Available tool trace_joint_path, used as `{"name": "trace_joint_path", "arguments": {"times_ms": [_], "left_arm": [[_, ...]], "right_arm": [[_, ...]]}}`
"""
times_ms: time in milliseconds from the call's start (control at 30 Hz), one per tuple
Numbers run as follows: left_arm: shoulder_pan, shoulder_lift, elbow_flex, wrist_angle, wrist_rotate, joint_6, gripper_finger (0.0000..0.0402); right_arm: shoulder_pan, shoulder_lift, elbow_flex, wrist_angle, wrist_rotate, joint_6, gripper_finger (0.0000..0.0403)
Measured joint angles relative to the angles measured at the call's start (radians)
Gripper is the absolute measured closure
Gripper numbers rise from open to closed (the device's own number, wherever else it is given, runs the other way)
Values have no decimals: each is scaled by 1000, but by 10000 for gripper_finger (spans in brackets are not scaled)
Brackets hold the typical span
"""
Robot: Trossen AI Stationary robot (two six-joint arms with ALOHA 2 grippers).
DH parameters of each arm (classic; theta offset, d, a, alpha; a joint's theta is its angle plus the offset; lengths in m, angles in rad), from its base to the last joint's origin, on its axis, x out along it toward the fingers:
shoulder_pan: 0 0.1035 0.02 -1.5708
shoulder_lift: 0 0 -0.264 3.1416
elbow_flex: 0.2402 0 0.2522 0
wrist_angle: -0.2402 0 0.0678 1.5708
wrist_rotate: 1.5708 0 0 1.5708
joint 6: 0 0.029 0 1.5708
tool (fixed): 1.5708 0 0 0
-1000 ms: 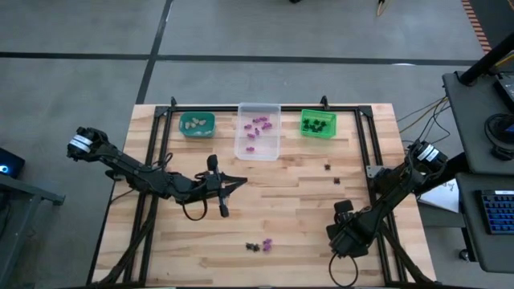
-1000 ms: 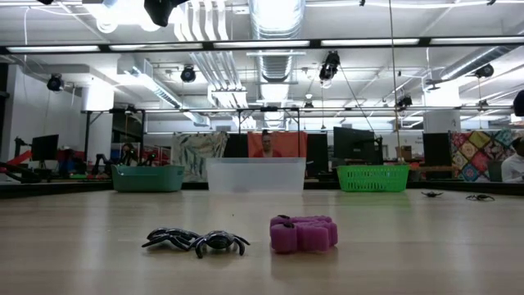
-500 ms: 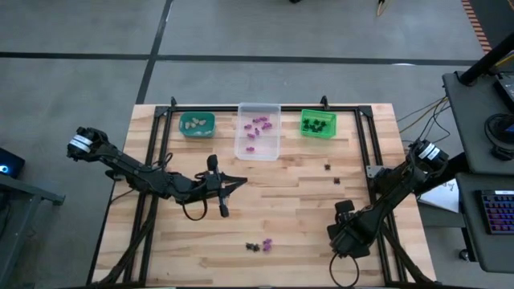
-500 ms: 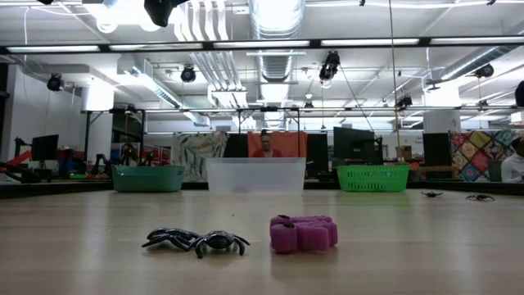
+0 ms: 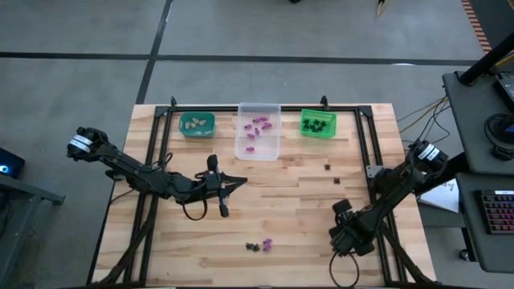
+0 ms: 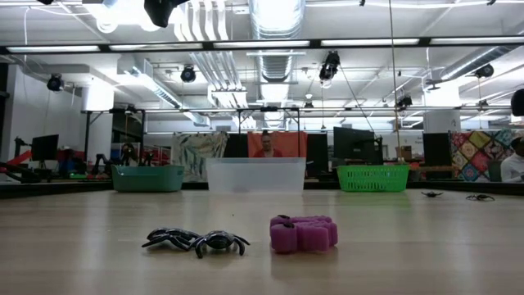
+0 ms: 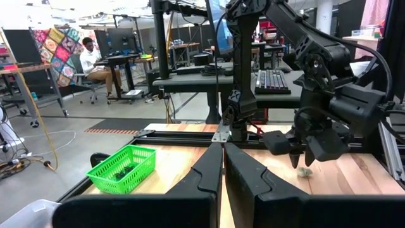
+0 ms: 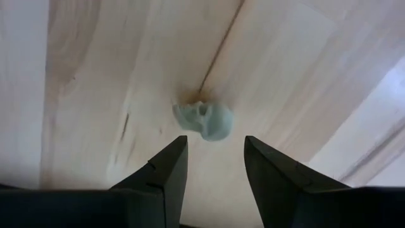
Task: Sort Halloween decoration
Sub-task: Put the white skull toy into the light blue bin
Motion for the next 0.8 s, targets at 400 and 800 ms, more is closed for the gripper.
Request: {"name": "trace_joint_path", "arguments": {"times_ms": [400, 800], "left_arm": [[0, 0, 0, 0, 0, 0, 402], [0, 0, 0, 0, -1, 0, 402]], "right_arm": [[0, 77, -4, 56, 3, -60, 263], [0, 76, -4, 102, 3, -59, 283]]}}
